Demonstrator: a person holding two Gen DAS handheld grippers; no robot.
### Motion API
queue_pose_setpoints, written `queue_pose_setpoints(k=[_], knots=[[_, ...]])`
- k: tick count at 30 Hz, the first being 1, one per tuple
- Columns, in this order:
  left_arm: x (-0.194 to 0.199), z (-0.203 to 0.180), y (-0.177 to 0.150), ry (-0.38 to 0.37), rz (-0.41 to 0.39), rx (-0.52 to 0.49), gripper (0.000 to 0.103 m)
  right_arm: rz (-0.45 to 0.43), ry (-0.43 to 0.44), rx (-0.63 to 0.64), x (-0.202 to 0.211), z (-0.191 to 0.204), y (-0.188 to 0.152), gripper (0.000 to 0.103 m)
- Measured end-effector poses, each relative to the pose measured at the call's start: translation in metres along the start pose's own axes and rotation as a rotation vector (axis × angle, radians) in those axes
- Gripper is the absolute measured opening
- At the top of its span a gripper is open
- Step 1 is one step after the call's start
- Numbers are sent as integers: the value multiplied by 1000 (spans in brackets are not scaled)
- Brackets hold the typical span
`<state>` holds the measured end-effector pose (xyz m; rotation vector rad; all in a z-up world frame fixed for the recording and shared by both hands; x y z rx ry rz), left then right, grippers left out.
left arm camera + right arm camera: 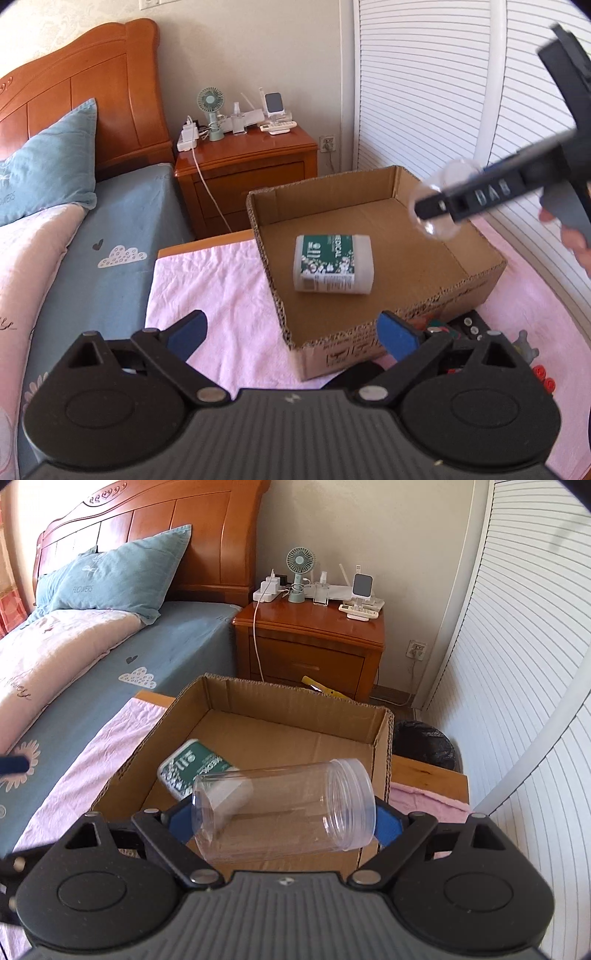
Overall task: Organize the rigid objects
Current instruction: 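Carry the tub and jar into the cardboard box and release both, then move the left tool to the barcode product box and grasp it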
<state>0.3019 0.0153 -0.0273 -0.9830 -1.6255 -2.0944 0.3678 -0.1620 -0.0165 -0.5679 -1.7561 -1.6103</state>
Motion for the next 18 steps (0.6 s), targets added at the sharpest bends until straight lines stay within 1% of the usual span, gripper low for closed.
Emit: queue_pose_setpoints(k=[1, 2, 5, 7, 9, 12, 15, 18], knots=[[2, 0, -5, 9, 3, 2, 98, -10, -5, -7, -5, -1, 8, 98], [5, 1, -9, 8, 1, 6, 98, -10, -15, -10, -10, -2, 12, 103], [8, 1, -19, -13, 8, 30, 98, -8, -51, -14, -15, -3, 13, 103], [9, 2, -23, -17, 11, 44, 98, -5, -59, -22, -11, -3, 7, 103], [9, 2, -28, -14, 24, 52, 98, 8, -57, -34, -6, -3, -1, 103], [11, 1, -32, 14, 28, 60, 98, 28, -80, -39, 1, -4, -18, 103], [14, 0, -38, 35, 31, 63, 98, 50, -95, -49, 8, -5, -40, 103], [17, -5, -48, 33, 41, 72, 98, 64, -104, -75, 18, -7, -67, 103]])
Point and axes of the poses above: each gripper's, at about its wrist camera, not at the fingertips, and x roughly against the way its jaws point, z to its left, y to its top, the point moved 7 cm from there along -x, roughly the way its jaws point, and after that the axes turned 4 degrees about -x, right-handed, at the moved point
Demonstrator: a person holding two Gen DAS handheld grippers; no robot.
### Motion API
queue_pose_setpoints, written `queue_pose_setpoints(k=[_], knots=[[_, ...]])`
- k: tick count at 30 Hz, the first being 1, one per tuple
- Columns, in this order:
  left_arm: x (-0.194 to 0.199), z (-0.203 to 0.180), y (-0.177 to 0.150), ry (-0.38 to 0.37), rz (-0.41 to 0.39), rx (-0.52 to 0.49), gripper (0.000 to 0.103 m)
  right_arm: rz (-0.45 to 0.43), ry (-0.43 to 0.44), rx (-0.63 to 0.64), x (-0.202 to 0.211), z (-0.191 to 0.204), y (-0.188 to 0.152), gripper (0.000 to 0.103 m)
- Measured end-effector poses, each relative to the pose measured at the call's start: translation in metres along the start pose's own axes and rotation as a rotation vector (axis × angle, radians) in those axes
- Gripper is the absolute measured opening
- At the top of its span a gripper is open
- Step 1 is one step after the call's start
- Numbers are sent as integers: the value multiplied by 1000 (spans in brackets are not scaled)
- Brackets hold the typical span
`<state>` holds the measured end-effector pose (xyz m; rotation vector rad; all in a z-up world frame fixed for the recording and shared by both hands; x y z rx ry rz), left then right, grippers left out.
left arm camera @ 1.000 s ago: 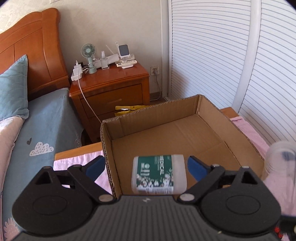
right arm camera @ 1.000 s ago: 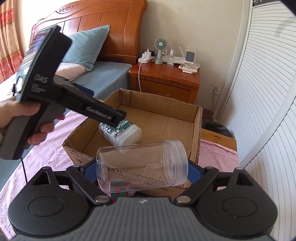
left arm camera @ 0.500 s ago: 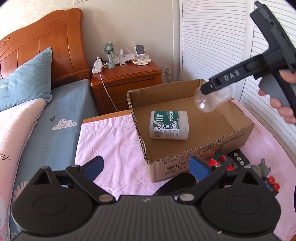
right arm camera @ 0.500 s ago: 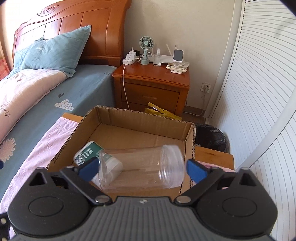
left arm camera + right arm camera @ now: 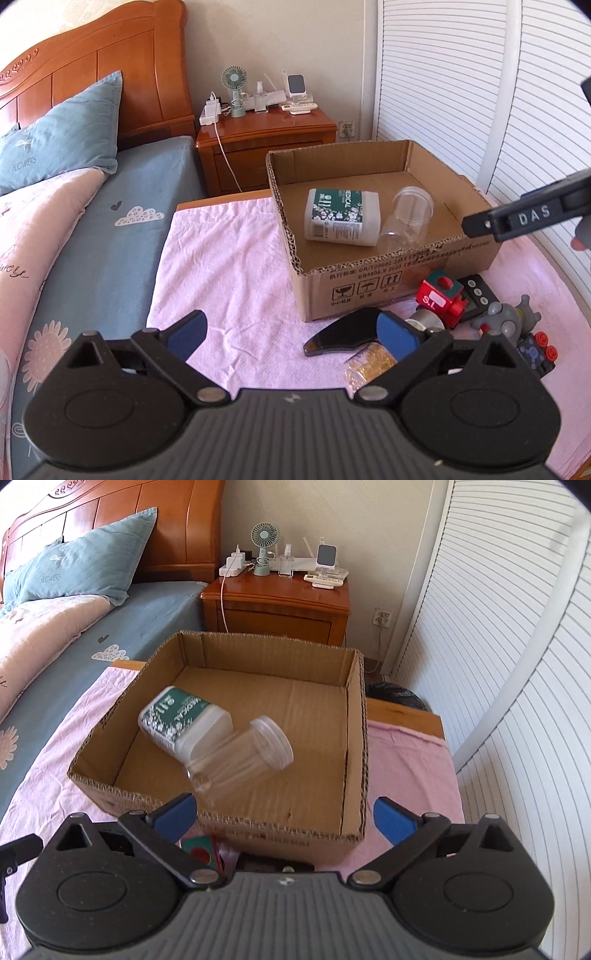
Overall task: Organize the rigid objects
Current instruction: 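Move the left tool to the barcode product box and grasp it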
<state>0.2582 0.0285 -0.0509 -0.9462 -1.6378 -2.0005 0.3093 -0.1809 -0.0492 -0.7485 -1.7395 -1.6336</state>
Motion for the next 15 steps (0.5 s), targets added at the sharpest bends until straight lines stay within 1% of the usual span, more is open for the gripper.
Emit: queue_pose_setpoints(k=[3, 5, 8, 11, 13, 15], knots=[[1, -3, -10, -7, 15, 10, 98, 9, -5, -52, 7, -7, -27, 103], [3, -6, -15, -9, 18, 11, 98, 27, 6, -104, 10, -13, -49, 103], [6, -10, -20, -14, 19, 10, 98, 48, -8, -152, 12, -20, -77, 103], [9, -16, -24, -25, 21, 10, 98, 70, -12, -178, 14, -24, -102, 103], [10, -20, -26, -32, 22, 7, 98, 81, -18, -172, 15, -23, -117, 103], [11, -24, -28, -35, 24, 8, 98, 84, -47, -164, 15, -23, -130, 103]])
Point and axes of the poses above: each gripper's, at about its wrist camera, not at the fingertips, and x roughly against the way its jaws point, z to its left, y to its top, the point moved 7 cm from there along -x, roughly the way its jaws point, and after that the axes turned 4 degrees about -x, right-handed, at the moved point
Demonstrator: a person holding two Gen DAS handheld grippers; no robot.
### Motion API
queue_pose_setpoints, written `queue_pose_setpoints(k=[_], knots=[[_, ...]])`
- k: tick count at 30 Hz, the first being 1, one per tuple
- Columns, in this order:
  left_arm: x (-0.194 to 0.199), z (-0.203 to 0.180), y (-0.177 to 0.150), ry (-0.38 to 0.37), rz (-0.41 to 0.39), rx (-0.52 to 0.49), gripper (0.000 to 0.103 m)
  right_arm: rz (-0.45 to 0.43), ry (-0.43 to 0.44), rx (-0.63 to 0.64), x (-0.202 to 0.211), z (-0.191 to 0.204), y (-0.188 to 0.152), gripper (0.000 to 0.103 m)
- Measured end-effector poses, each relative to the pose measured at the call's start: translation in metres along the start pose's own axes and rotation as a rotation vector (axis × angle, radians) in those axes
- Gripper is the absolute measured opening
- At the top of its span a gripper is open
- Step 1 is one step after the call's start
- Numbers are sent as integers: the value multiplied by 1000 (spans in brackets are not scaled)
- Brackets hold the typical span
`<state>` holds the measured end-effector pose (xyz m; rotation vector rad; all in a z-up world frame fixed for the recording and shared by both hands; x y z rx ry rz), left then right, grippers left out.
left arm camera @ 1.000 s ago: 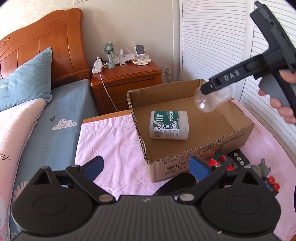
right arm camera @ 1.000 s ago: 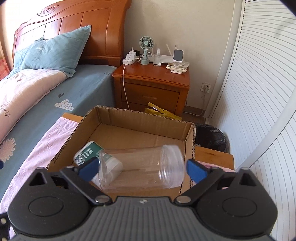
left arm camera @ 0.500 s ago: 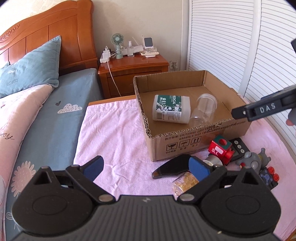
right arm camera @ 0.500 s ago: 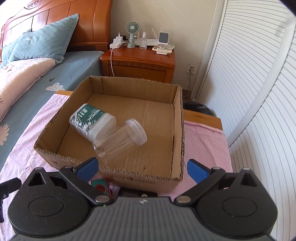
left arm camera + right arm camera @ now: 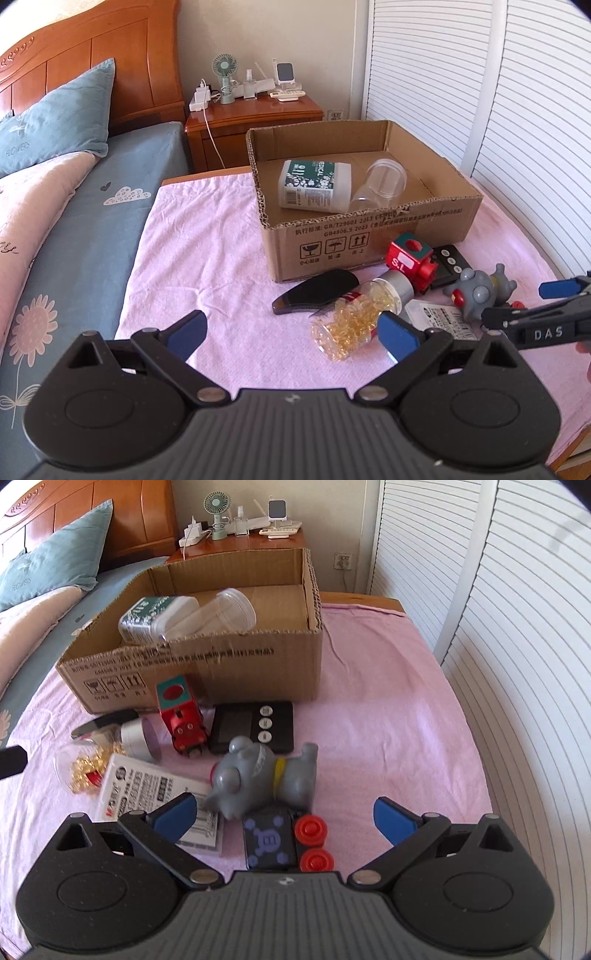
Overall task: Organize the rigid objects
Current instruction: 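Move the left tool to the barcode product box and grasp it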
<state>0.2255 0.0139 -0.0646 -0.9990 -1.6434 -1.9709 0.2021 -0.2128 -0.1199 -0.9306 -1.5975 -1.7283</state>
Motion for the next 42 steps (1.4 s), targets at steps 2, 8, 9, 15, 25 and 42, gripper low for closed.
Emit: queue_pose_setpoints(k=[2, 8, 9, 15, 25, 42], knots=[[1, -5, -2, -10, 2, 2, 98, 1, -29, 10, -3, -3, -10, 103], [-1, -23, -5, -30, 13, -18, 98, 9, -67, 21, -11, -12, -28, 103], [-1, -27, -5, -35, 14, -24, 98, 8, -67, 18, -11, -15, -30, 103], [-7, -49, -6, -60, 34, -52, 98, 11, -46, -13, -12, -33, -36, 103], [-32, -71, 15, 0, 58, -65, 98, -18, -22, 19, -11, -45, -41, 103], [-83, -109, 27, 167, 176, -255, 98, -41, 20, 68, -9, -45, -43, 103]])
Point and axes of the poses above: each gripper's, at about its wrist camera, not at the fingertips, and x roughly against the way its jaws point, z to its left, y to its top, the point moved 7 cm from there along -x, roughly the way its jaws point, and after that the axes turned 4 degrees about -x, right-handed, at the moved point
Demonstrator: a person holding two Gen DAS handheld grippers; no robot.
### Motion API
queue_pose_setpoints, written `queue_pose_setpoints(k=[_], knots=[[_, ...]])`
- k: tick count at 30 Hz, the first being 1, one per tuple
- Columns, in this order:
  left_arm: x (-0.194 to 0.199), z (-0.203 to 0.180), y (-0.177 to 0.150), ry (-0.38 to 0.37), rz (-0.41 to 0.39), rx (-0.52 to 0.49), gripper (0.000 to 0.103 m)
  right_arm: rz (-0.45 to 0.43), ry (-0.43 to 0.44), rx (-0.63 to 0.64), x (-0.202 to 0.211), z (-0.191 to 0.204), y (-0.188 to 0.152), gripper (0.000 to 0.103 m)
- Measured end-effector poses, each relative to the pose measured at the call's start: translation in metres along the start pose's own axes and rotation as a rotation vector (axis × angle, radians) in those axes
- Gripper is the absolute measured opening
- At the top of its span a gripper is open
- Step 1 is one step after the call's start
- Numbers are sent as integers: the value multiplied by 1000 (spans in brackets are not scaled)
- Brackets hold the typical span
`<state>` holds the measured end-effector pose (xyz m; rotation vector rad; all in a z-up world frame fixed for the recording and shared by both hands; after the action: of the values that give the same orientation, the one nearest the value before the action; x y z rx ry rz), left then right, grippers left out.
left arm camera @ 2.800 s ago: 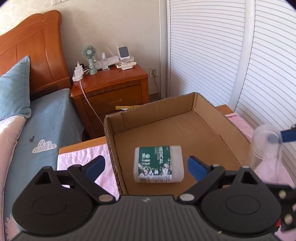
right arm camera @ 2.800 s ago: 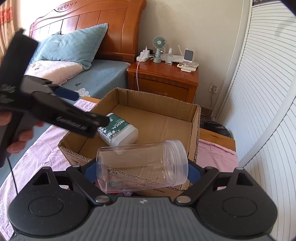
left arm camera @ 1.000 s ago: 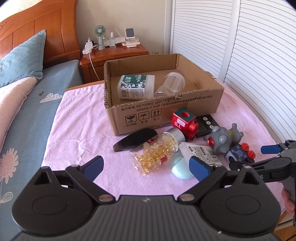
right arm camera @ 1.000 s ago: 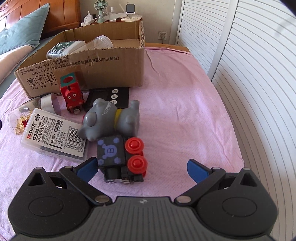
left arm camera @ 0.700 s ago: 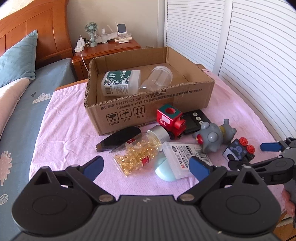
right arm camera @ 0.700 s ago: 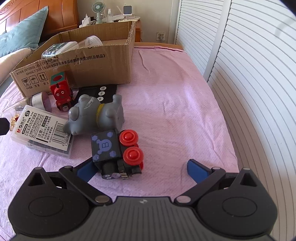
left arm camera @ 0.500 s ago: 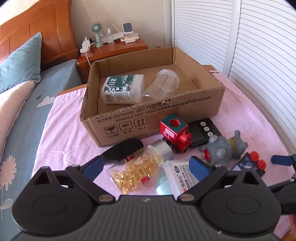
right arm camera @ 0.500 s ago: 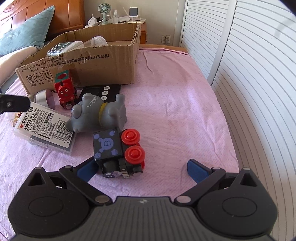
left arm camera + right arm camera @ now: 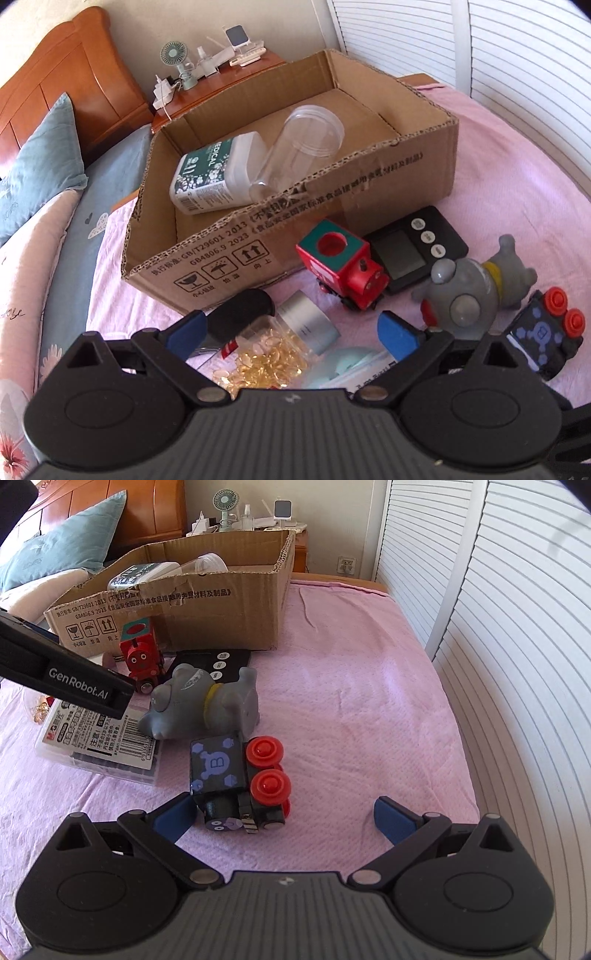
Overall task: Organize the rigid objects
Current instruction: 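Move the left tool to the barcode product box and grasp it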
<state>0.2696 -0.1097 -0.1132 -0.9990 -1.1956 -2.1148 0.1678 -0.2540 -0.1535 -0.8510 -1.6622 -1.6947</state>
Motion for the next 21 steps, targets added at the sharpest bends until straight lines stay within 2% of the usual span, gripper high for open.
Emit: queue_pose_setpoints(k=[9, 13, 17, 21], knots=[[20, -18, -26, -44, 5, -98, 98, -13, 9, 9, 2, 0, -2, 103], [34, -22, -35, -82, -33, -105, 98, -30, 21, 24, 4, 0, -6, 103], [49, -31, -47, -186, -66, -140, 98, -47, 40, 45, 6, -2, -9, 103], [54, -43, -63, -324, -78, -155, 98, -48, 49, 55, 7, -3, -10, 103]])
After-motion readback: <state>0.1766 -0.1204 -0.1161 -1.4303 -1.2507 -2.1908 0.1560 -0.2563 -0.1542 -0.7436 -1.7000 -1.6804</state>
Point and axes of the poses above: each gripper's, at about its wrist camera, not at the fingertips, and x roughly against the way its jaws point, z to its left, y to its top, the point moved 7 cm from there along -x, roughly the way its jaws point, and after that the axes turned 4 degrees about -x, right-handed, at the moved point
